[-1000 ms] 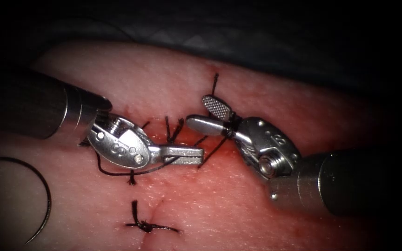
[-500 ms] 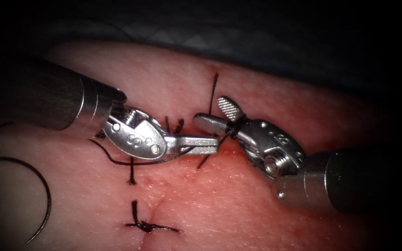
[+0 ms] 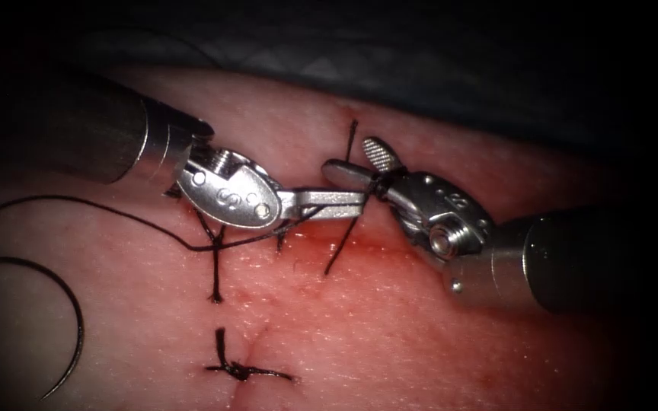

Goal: Wound Closure
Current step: Grip suture tail with right hand

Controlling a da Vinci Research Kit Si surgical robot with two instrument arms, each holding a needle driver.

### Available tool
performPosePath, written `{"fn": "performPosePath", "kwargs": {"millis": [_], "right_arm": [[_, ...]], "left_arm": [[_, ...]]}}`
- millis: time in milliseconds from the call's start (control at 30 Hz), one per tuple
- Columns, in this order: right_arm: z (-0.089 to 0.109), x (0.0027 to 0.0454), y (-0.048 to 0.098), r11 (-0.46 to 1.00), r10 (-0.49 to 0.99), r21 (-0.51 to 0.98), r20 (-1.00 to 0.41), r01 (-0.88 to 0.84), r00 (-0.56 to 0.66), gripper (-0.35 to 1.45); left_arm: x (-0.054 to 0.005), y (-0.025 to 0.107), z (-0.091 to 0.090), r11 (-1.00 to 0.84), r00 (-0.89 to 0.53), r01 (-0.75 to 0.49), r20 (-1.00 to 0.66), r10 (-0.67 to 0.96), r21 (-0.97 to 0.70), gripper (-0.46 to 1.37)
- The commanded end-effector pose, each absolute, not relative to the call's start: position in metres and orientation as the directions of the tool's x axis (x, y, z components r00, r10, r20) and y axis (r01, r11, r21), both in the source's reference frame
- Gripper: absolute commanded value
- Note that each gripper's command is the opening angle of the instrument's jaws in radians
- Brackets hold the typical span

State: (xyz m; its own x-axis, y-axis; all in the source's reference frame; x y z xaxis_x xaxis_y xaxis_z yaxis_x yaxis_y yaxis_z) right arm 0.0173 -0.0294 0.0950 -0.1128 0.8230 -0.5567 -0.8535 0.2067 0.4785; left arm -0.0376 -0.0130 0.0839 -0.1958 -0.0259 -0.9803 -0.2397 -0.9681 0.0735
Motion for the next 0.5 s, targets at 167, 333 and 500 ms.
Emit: {"fn": "performPosePath", "kwargs": {"millis": [167, 333, 500], "right_arm": [[0.0964, 0.0175, -0.029, 0.176, 0.836, 0.481, -0.533, -0.859, -0.127, 0.99], [0.0981, 0.0176, -0.0288, 0.172, 0.834, 0.492, -0.534, -0.853, -0.14, 1.0], [0.0989, 0.018, -0.0285, 0.179, 0.834, 0.497, -0.535, -0.849, -0.137, 0.99]], "left_arm": [[-0.0382, -0.0124, 0.0843, -0.971, -0.189, -0.231, -0.982, -0.022, 0.066, -0.35], [-0.0385, -0.0121, 0.0844, -0.971, -0.187, -0.231, -0.982, -0.022, 0.066, -0.35], [-0.0382, -0.0117, 0.0845, -0.972, -0.186, -0.227, -0.982, -0.022, 0.065, -0.35]]}}
